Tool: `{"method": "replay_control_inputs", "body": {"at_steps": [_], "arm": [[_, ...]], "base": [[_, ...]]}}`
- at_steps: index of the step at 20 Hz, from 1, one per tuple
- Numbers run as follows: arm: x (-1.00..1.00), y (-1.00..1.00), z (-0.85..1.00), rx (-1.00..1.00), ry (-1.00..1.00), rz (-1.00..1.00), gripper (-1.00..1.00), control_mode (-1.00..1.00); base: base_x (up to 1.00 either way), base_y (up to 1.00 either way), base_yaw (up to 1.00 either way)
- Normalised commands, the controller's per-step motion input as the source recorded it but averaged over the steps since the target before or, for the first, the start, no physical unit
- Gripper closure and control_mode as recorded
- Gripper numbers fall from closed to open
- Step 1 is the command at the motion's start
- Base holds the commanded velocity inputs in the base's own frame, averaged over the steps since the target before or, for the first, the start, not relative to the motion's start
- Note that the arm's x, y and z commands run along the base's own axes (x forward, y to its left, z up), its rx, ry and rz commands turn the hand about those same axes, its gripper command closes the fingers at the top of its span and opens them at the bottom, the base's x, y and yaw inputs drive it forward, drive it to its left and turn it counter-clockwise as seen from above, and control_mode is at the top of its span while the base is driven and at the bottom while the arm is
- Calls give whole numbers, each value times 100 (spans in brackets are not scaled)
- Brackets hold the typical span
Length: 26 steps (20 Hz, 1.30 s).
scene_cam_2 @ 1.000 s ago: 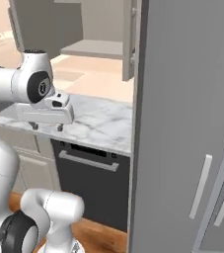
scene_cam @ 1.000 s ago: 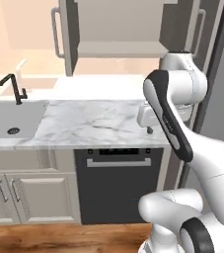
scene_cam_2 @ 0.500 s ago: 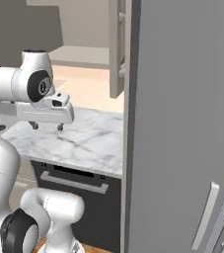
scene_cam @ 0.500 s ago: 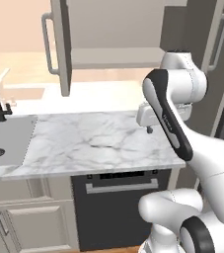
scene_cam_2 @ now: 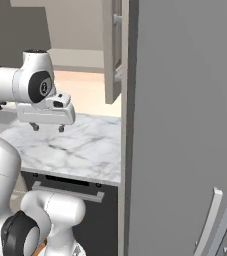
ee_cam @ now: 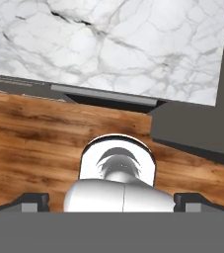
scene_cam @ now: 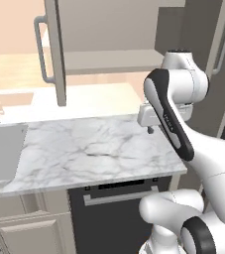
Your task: Open the cabinet and move the ladle to the pot. Then close the cabinet.
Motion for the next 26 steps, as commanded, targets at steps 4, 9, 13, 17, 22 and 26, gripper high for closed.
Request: {"method": "replay_control_inputs", "body": {"at_steps": [4, 9, 13, 17, 22, 26], "arm": [[0, 0, 0, 0, 0, 0, -100, 100], [0, 0, 0, 0, 0, 0, -100, 100], [3, 18, 9, 0, -1, 0, -100, -100], [-37, 23, 47, 0, -16, 0, -100, -100], [-65, 30, 57, 0, -39, 0, -100, -100], [-51, 57, 28, -1, -51, -1, -100, -100]], "base": [[65, 41, -9], [57, 42, -3], [8, 9, 0], [0, 0, 0], [0, 0, 0], [0, 0, 0]]}}
